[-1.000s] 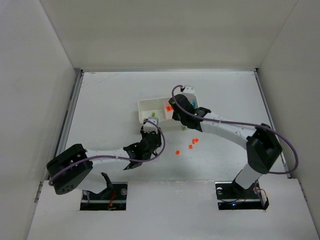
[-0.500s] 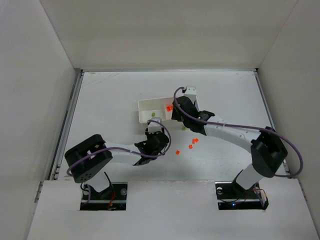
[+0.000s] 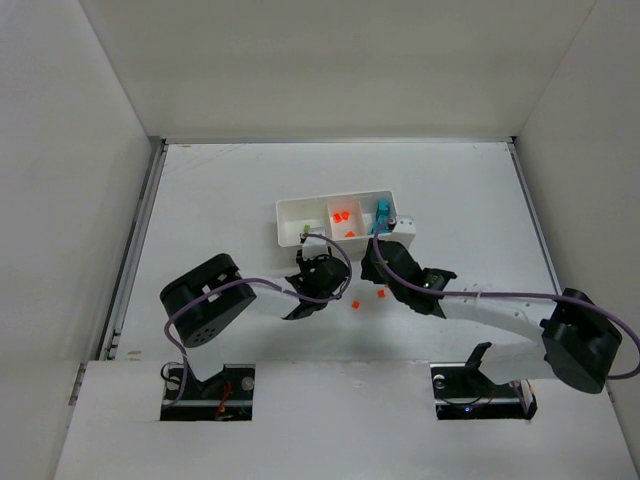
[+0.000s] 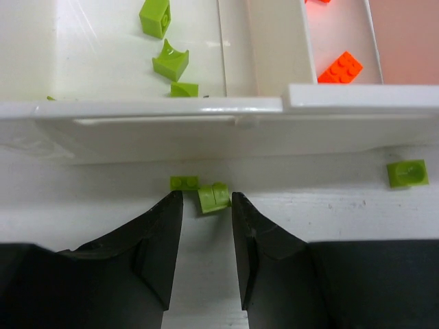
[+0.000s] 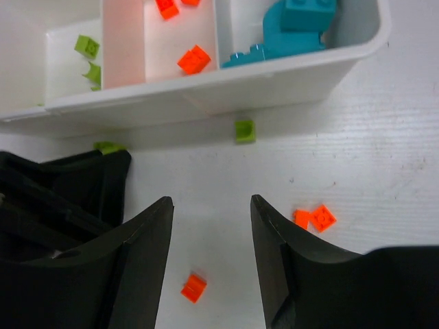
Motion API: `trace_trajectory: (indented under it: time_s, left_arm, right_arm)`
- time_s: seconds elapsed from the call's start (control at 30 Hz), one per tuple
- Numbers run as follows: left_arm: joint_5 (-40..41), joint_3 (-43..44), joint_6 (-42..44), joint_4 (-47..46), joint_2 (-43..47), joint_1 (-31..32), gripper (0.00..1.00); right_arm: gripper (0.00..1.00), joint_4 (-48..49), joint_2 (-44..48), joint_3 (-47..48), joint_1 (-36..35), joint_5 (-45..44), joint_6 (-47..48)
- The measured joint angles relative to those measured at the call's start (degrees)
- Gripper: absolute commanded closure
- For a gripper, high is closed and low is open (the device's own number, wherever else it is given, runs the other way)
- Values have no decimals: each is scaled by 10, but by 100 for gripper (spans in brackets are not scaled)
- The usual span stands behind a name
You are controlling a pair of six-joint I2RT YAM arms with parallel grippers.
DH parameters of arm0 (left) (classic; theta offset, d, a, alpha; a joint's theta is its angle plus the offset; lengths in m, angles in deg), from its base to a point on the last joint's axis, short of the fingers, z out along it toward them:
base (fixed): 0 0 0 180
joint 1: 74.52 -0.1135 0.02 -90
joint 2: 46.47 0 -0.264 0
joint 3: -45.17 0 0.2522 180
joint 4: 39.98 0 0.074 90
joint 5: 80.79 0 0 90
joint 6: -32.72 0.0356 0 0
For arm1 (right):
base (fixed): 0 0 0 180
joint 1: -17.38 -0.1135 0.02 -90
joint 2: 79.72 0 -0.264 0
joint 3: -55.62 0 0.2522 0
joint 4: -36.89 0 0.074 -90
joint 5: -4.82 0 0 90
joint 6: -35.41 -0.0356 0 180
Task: Sort the legos into containers by color
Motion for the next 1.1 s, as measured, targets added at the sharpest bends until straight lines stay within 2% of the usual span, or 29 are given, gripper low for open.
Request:
trace_trajectory:
  time_s: [0.23, 0.4, 0.53, 0.8, 0.97, 1.1]
  left_arm:
    - [4, 9, 5, -5, -11, -7, 76]
    - [0, 10, 13, -10, -13, -8, 85]
    - [-8, 2, 18, -9, -1, 3, 86]
    - [-28, -34, 28, 18, 147, 43, 86]
    - [-37, -34, 39, 37, 230, 37, 86]
    - [-48, -34, 55, 48, 260, 7, 86]
  right_arm:
    - [47, 14, 15, -52, -31, -4, -45]
    - [49, 4, 49, -89, -53, -19, -79]
    - [49, -25, 80, -104, -59, -33, -115]
    - [43, -52, 28, -105, -82, -39, -141]
    - [43, -57, 12, -105, -89, -39, -146]
    - [44, -57, 4, -104, -90, -39, -147]
